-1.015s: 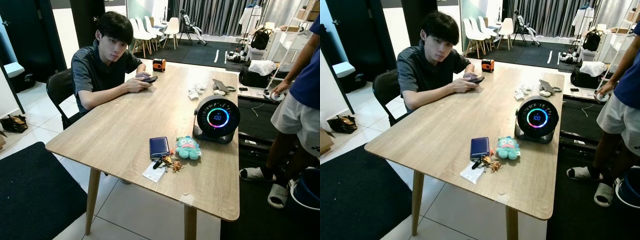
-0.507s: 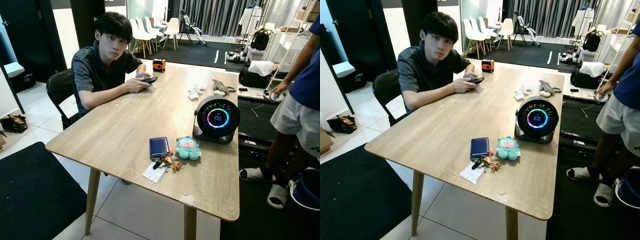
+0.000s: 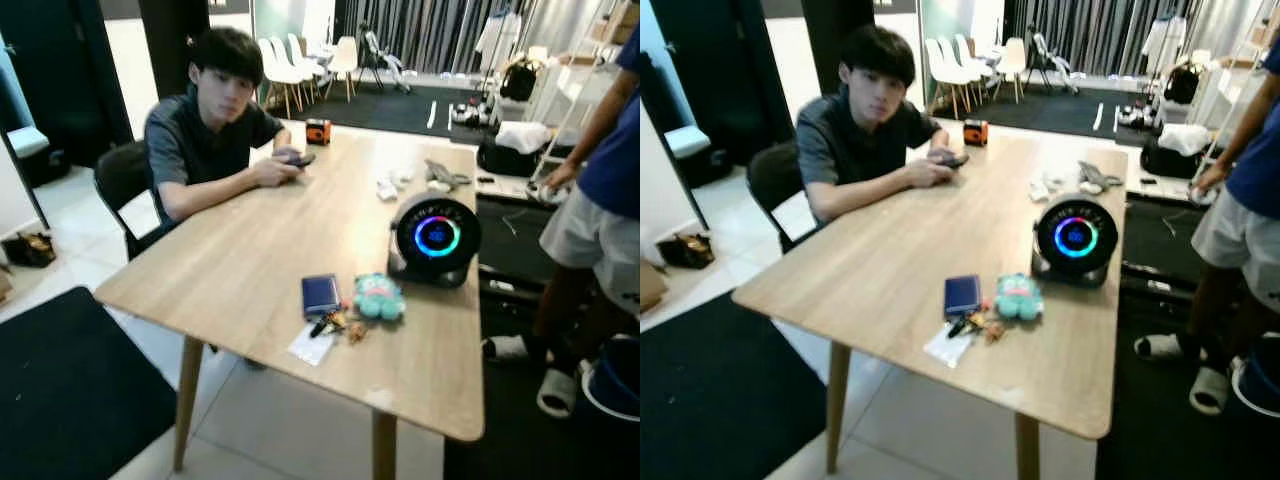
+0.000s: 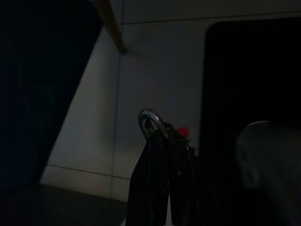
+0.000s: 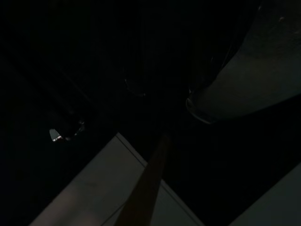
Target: Hang keys on a hook
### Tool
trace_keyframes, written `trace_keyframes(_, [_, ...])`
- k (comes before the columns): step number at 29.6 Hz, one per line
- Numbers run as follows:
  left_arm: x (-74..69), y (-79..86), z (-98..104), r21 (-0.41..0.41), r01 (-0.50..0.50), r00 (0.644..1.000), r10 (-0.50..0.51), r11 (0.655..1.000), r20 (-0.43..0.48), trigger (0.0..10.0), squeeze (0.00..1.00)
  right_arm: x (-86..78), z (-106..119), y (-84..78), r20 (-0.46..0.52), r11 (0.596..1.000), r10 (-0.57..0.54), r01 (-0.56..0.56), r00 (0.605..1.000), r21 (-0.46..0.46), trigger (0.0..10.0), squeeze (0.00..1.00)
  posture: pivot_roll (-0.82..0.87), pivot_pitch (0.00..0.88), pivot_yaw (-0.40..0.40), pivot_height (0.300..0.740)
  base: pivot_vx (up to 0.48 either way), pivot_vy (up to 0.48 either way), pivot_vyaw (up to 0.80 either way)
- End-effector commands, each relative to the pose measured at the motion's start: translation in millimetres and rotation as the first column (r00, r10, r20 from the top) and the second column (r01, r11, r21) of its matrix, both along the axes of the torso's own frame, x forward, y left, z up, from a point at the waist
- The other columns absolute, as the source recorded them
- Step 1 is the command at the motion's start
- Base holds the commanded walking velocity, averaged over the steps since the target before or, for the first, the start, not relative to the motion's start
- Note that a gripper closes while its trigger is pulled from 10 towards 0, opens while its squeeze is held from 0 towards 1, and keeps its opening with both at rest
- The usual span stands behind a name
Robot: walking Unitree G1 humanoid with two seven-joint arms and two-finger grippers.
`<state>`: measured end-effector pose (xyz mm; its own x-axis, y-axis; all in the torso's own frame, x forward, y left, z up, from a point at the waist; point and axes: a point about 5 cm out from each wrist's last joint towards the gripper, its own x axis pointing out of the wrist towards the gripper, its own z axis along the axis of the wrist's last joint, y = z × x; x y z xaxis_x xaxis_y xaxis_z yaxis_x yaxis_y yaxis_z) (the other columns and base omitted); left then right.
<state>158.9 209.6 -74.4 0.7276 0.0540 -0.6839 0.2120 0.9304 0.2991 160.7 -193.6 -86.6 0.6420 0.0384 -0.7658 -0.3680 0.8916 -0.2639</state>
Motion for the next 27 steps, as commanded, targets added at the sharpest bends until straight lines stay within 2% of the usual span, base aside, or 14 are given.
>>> trace_keyframes(1, [-6.1, 3.1, -2.9, 0.013, -0.006, 1.0, 0.007, 1.0, -0.019, 10.0, 0.0, -5.9, -3.4, 4.4, -0.023, 1.0, -0.009, 0.009, 1.0, 0.016, 10.0, 0.0, 0.1, 0.079, -0.017, 0.74, 0.0, 0.0, 0.0])
trace_keyframes(7, [-5.2, 3.3, -3.1, 0.031, 0.017, 1.0, -0.016, 0.999, -0.023, 10.0, 0.0, -5.7, -3.4, 4.3, -0.023, 1.0, -0.011, 0.011, 1.0, 0.015, 10.0, 0.0, 0.1, 0.081, -0.016, 0.74, 0.0, 0.0, 0.0])
trace_keyframes(27, [-0.7, 4.1, -1.7, 0.045, 0.029, 1.0, -0.028, 0.999, -0.01, 10.0, 0.0, -4.5, -3.1, 4.8, -0.023, 1.0, -0.018, 0.018, 1.0, 0.018, 10.0, 0.0, 0.09, 0.079, -0.012, 0.74, 0.0, -0.435, 0.0])
